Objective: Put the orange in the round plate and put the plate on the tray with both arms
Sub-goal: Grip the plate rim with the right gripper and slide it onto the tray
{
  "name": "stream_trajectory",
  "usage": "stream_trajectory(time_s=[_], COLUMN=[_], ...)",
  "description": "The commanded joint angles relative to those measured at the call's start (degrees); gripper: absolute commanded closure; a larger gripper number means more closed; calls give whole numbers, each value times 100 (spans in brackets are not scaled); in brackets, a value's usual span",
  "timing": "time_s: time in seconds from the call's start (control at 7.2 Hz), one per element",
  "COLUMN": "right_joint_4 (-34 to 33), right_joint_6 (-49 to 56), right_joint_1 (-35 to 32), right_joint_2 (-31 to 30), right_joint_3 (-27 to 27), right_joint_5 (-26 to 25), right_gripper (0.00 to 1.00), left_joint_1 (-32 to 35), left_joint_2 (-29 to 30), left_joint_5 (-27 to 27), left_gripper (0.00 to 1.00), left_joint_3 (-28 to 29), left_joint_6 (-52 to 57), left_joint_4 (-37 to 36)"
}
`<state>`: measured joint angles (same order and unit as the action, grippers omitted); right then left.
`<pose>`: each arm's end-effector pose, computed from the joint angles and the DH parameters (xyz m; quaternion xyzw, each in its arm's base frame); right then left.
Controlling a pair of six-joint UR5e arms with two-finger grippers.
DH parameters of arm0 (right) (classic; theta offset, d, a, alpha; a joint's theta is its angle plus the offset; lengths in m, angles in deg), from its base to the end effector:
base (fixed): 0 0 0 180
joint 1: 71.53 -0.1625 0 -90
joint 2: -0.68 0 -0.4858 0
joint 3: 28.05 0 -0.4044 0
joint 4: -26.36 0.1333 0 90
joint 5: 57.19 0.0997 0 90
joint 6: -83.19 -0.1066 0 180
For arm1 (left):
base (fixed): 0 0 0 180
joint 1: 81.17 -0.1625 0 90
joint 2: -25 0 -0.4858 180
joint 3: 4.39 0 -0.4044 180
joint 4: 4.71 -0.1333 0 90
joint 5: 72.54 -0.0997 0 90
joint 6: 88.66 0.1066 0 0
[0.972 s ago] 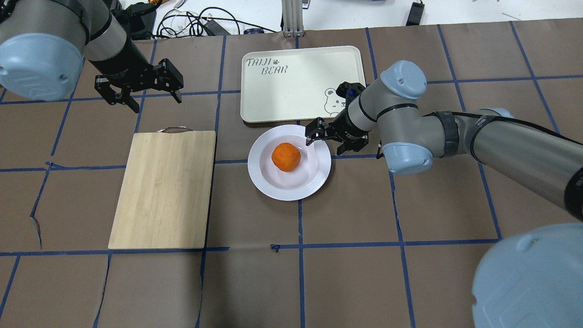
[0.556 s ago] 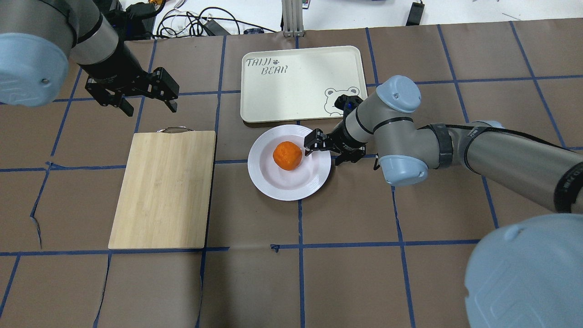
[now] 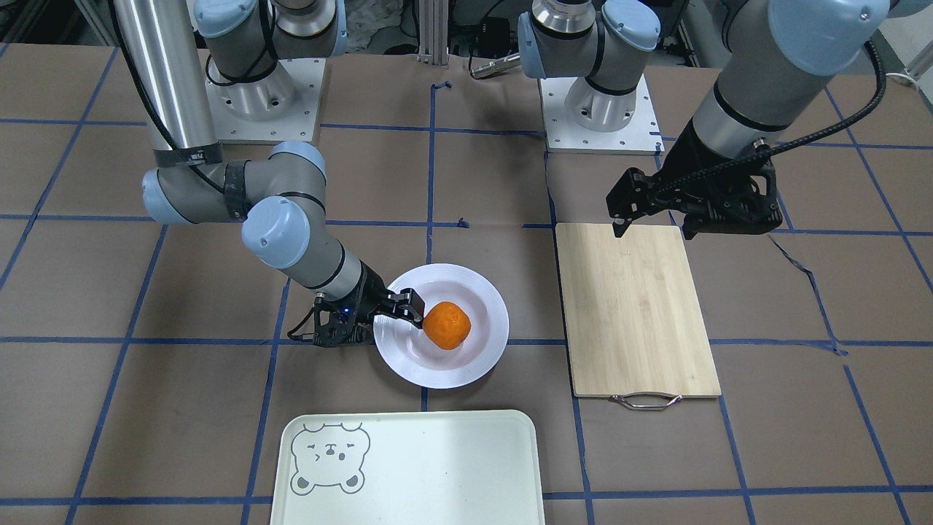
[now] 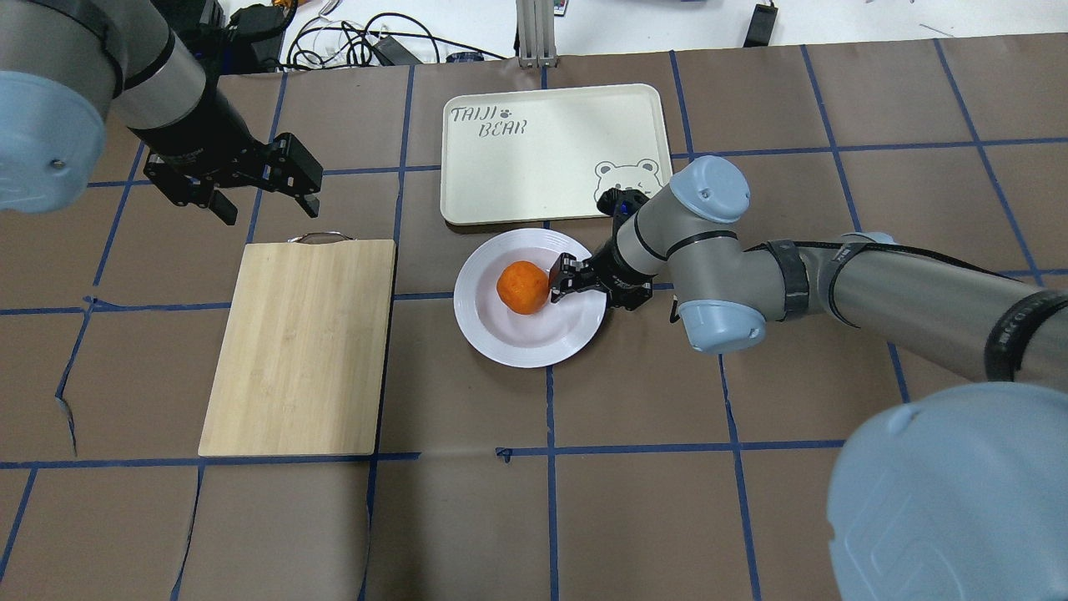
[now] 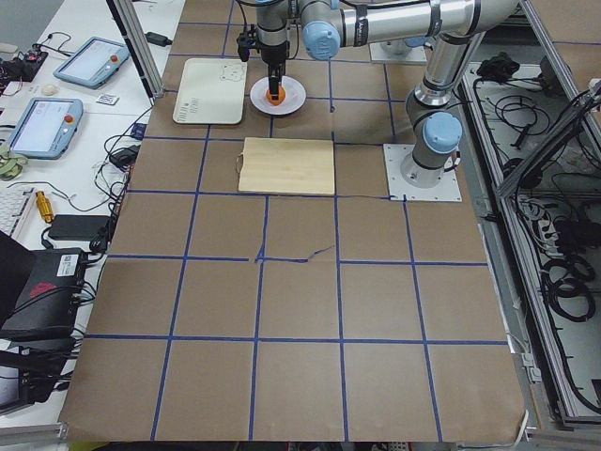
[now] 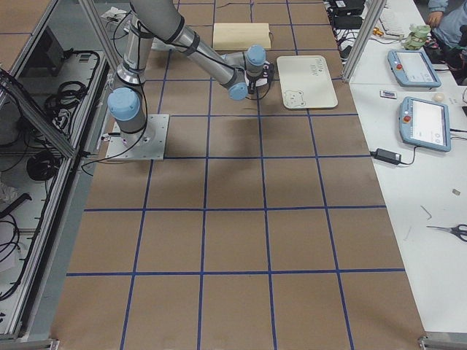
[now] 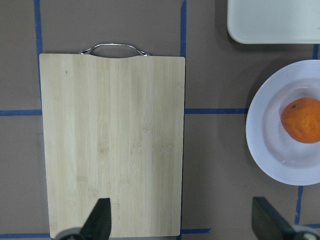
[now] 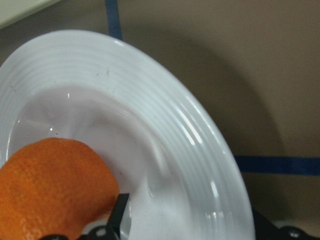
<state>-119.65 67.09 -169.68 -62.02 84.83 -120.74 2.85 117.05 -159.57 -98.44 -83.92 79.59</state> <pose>0.2627 -0.5591 0.1988 0.0558 0.9707 -0.0004 0.2338 -0.0841 -0.5301 0.4979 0.0109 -0.9996 -0.0011 0.0261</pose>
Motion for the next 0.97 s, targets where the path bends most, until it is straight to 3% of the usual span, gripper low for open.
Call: stream_trajectory(time_s=[0.0,0.28,0.42,0.83], right_joint_4=[11,55,90,362], right_joint_6=[-86,-157,-157,-236], right_joint_1=[-20,-11,-2,129], right_joint_2=[4,-48,-49,-242], right_joint_3=[6,-11,-3,-370], right_joint_5=[0,-35,-35,9], right_gripper=[64,92,100,100], left_joint_1=[-17,-53,-35,-44], left_joint_2=[-47,-73,-73,-73], left_joint_5=[-16,-25,-34,-16], left_gripper=[0,0,0,0], left_joint_3=[-8,-8,-26,-131], left_joint_6=[-17,-17,-17,-341], left_joint_4=[8,16,25,16])
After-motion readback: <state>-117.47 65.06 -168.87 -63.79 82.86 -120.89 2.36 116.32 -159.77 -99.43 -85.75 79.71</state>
